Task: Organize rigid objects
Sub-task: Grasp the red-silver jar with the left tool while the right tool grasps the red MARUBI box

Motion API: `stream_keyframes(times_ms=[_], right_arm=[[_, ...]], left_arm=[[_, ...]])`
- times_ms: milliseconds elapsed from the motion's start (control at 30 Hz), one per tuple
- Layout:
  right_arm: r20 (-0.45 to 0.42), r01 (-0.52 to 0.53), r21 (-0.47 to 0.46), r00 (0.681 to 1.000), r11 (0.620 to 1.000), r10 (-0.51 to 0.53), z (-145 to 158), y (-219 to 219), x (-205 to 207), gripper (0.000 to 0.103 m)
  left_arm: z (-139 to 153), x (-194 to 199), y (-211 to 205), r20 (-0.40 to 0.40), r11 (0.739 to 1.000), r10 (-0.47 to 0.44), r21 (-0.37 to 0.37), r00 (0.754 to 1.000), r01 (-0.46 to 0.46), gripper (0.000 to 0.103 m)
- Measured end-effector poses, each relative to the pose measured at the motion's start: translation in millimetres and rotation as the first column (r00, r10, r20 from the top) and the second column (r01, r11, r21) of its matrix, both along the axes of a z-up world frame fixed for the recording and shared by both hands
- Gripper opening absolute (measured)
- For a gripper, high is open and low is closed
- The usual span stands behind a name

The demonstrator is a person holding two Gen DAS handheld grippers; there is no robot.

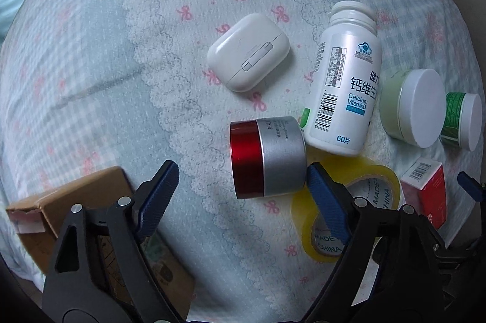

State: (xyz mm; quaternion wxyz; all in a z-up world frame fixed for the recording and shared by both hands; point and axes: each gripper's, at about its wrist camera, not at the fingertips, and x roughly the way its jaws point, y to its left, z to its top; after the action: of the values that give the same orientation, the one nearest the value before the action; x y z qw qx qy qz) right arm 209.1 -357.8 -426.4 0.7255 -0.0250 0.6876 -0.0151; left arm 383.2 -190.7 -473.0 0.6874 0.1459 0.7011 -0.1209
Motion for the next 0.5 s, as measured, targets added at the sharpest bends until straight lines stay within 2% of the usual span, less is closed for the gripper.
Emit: stream_keyframes(times_ms=[267, 367, 433, 467, 500], right_arm=[[-0.114, -0.030, 0.003, 0.993, 1.000, 0.030, -34, 3, 7, 0.063], [-0.130, -0.041, 0.003, 0.991, 0.999, 0.041, -39, 5, 8, 0.057], [-0.135, -0.049, 0.013, 0.990, 0.999, 0.050, -40, 11, 11, 0.042], [-0.139, -0.052, 0.028, 0.989, 0.998, 0.055, -40, 15, 11, 0.039], [-0.142, -0.063, 0.006, 0.988, 0.998, 0.063, -41, 19, 11, 0.039]], left_arm=[[-28, 6, -2, -0.041, 1.000, -0.010, -0.015, 0.999, 0.009, 0.061], [-33, 8, -11, -0.044, 0.999, -0.030, -0.028, 0.999, 0.029, 0.039], [-35, 8, -23, -0.025, 0.999, -0.052, -0.003, 0.998, 0.052, 0.038], [-36, 8, -24, -0.016, 0.998, -0.057, 0.000, 0.998, 0.057, 0.038], [-38, 8, -25, -0.012, 0.998, -0.057, 0.000, 0.998, 0.057, 0.038]])
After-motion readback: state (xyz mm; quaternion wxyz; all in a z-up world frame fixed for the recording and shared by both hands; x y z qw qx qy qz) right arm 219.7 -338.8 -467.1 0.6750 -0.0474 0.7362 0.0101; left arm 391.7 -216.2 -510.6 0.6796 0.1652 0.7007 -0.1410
